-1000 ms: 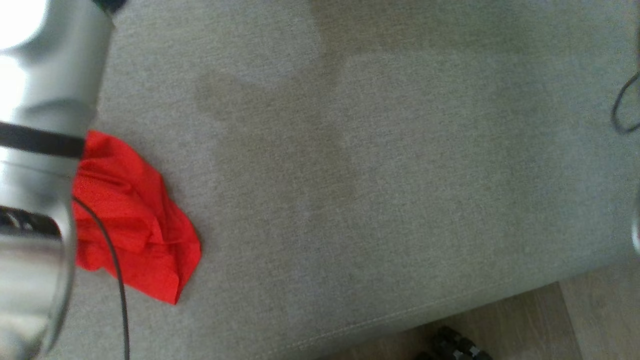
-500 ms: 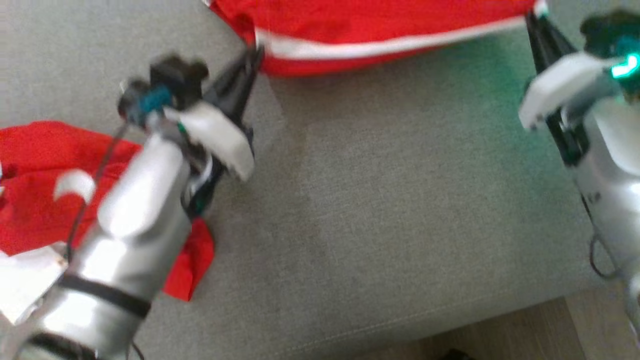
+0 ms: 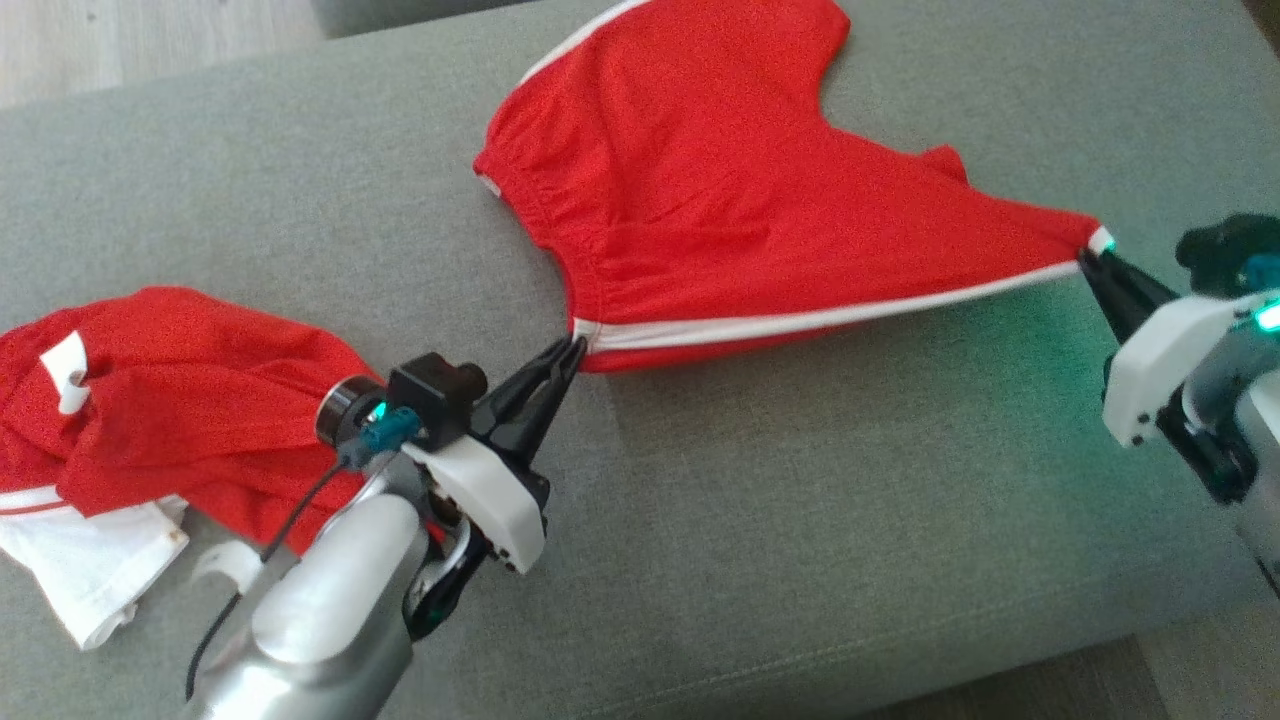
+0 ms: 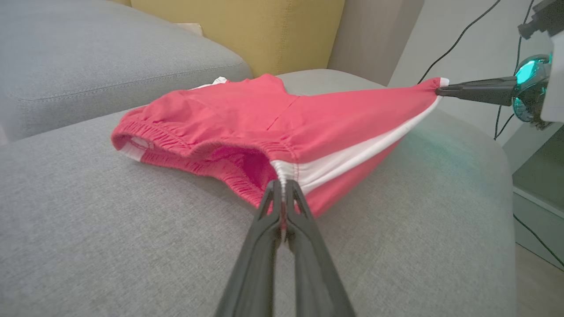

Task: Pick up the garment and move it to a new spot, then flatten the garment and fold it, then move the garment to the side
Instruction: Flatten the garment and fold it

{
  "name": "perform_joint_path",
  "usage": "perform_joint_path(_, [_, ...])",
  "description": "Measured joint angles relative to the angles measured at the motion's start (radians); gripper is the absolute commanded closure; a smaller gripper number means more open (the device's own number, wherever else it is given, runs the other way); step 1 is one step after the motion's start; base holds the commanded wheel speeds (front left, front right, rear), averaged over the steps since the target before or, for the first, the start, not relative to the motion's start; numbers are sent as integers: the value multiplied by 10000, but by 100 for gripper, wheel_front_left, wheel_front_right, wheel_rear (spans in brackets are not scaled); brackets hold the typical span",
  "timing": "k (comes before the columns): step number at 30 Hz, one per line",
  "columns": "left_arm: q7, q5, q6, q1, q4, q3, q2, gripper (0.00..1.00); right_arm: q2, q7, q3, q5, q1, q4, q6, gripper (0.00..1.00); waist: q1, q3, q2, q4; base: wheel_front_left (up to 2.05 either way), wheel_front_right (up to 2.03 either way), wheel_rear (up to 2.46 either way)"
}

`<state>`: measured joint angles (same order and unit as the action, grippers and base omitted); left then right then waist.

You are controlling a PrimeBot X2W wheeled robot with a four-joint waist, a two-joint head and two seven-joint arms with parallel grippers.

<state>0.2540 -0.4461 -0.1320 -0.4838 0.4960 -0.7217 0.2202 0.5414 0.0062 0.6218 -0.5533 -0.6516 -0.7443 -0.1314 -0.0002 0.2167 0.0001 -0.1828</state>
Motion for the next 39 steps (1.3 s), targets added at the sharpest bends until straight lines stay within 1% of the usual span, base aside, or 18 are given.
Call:
perform_joint_path(3, [0, 230, 0, 159, -109, -84, 8, 100, 309, 347, 67, -180, 446, 571, 0, 100, 2, -177, 0, -6, 0, 0, 0])
perform_joint_path(9, [0, 247, 0, 1048, -418, -102, -42, 100, 966, 980, -33, -316, 1521, 1764, 0, 100, 2, -617, 0, -116, 0, 0, 0])
perform_joint_path(13, [0, 326, 0, 1708, -746, -182, -107, 100, 1390, 1553, -489, -485, 2375, 2650, 0, 100, 1, -939, 0, -231, 0, 0, 0])
perform_joint_path(14, [-2, 326, 0, 1940, -918, -267, -130, 100, 1674, 1950, -719, -642, 2989, 3127, 0, 100, 1, -1071, 0, -262, 0, 0, 0])
perform_joint_path(15, [-2, 326, 0, 2022, -1016, -322, -132, 100, 1841, 2115, -865, -642, 3341, 3371, 0, 100, 1, -1125, 0, -265, 0, 0, 0])
perform_joint_path(18, [-2, 328, 0, 2131, -1302, -387, -159, 100, 2115, 2345, -1666, -639, 4169, 3975, -2, 100, 0, -1126, 0, -237, 0, 0, 0])
perform_joint_path(22, [-2, 330, 17, 2097, -1476, -349, -171, 100, 2086, 2560, -2723, -265, 4388, 4840, -2, 100, 2, -975, 0, -181, 0, 0, 0])
perform_joint_path(24, [-2, 330, 92, 2014, -1526, -291, -178, 100, 1939, 2673, -3179, 65, 4381, 5206, -2, 100, 3, -865, 0, -132, 0, 0, 0])
perform_joint_path(28, [-2, 330, 136, 1533, -1630, -59, -182, 100, 1597, 2892, -3730, 750, 4322, 5701, 0, 100, 3, -641, 0, 23, 0, 0, 0])
perform_joint_path(31, [-6, 330, 136, 1124, -1672, -27, -217, 100, 1511, 3024, -3816, 1149, 3970, 5799, 0, 100, 4, -460, 0, 187, 0, 0, 0])
perform_joint_path(35, [-77, 326, 167, 719, -1676, 27, -328, 100, 1429, 3091, -3833, 1501, 3103, 5810, -2, 100, 4, -204, 0, 466, 0, 0, 0])
perform_joint_path(39, [-171, 326, 165, 263, -1684, 13, -401, 100, 1492, 3089, -3540, 1622, 2346, 5586, -2, 100, 4, 76, 0, 789, 0, 0, 0])
